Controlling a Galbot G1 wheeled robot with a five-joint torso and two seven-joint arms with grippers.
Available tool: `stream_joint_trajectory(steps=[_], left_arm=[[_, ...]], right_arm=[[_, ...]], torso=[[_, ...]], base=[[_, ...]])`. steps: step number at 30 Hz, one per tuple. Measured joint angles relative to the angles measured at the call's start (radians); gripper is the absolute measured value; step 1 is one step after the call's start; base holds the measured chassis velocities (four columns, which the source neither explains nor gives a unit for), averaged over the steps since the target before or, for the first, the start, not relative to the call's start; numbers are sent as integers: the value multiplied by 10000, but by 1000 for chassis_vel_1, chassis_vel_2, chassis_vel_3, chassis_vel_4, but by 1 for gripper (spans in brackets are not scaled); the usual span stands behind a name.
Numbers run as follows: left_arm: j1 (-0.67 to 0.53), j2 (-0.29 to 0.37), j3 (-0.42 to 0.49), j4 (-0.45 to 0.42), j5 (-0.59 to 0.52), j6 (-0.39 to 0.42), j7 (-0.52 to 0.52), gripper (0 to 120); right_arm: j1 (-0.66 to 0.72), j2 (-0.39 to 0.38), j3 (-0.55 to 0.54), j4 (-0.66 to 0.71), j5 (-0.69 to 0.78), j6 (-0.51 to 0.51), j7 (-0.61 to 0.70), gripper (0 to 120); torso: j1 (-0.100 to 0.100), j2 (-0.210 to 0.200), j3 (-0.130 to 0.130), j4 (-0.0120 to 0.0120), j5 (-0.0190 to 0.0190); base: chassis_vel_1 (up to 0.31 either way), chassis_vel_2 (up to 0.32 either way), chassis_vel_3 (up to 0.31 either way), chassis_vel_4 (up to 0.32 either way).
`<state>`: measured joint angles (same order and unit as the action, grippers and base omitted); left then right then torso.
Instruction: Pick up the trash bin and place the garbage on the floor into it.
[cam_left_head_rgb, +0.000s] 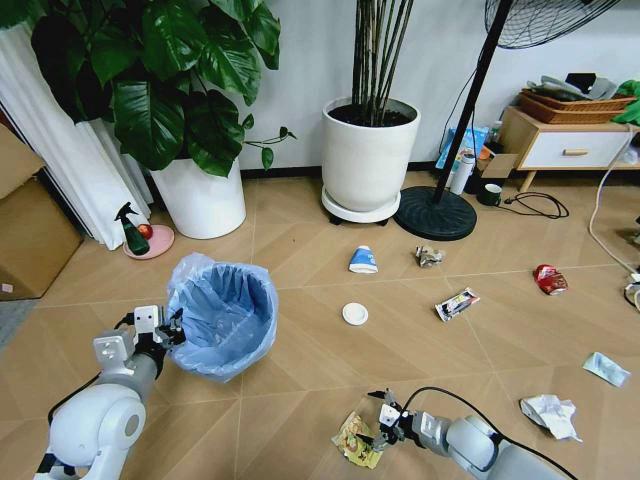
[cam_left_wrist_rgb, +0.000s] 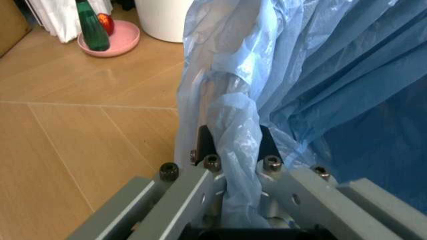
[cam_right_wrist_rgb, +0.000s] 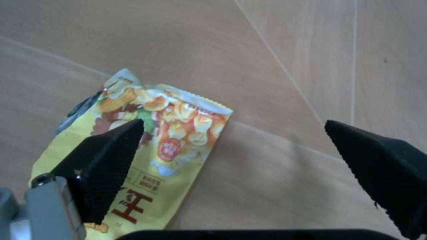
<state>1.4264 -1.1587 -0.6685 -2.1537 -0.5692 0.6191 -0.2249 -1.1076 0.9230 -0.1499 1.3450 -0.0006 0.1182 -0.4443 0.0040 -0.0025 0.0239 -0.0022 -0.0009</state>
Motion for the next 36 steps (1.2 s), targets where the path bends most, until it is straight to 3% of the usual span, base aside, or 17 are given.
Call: stream_joint_trajectory(steps=[28,36], left_arm=[[-107,-55,70,7,23,-15,46,0],[-132,-29,81,13,24,-20,53,0]], right_arm=[[-58,317,-276,-542,-243,-97,211,100],[-15,442,-305,-694,-321,-57,285,90]], torso=[[0,0,0,-1,0],[0,2,-1,-1,-1]], base=[[0,0,0,0],[0,0,0,0]])
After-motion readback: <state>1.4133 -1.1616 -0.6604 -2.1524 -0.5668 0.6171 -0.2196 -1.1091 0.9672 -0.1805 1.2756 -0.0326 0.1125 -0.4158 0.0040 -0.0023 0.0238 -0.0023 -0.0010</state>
